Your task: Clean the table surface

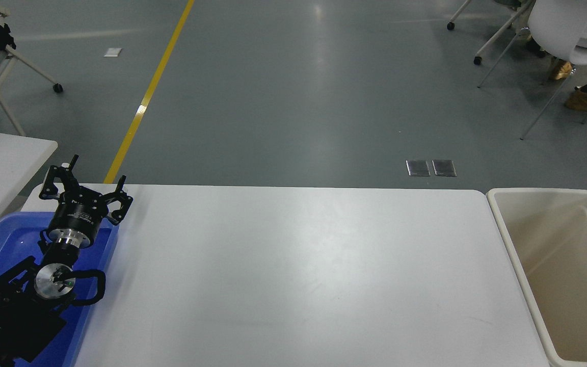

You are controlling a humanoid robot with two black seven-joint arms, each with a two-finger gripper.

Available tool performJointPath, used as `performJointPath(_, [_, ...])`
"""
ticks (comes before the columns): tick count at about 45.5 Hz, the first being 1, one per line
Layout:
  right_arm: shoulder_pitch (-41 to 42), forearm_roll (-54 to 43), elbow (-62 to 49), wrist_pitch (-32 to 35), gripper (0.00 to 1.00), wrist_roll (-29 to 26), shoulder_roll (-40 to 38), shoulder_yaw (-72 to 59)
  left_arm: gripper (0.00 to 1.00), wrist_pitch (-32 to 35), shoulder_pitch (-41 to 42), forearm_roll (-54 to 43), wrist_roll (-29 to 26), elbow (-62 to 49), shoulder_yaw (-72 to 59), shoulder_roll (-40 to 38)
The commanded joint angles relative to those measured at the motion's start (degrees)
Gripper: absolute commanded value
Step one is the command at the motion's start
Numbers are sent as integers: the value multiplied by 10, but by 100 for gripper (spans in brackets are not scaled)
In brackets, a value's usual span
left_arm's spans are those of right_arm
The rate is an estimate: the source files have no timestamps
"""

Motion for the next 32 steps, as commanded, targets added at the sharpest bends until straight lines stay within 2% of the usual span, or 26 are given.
performJointPath(1, [-60,-5,-7,-8,0,-1,3,-41,100,0,0,0,0,0,0,0])
performJointPath(11, [-88,-6,-7,-16,0,-8,3,-128,100,0,0,0,0,-1,0,0])
performJointPath(18, [-91,-33,-6,-31,0,-35,2,-268,100,0,0,0,0,-1,0,0])
performJointPath(32, [-90,-91,-6,-31,0,-46,-3,-461,100,0,0,0,0,0,0,0])
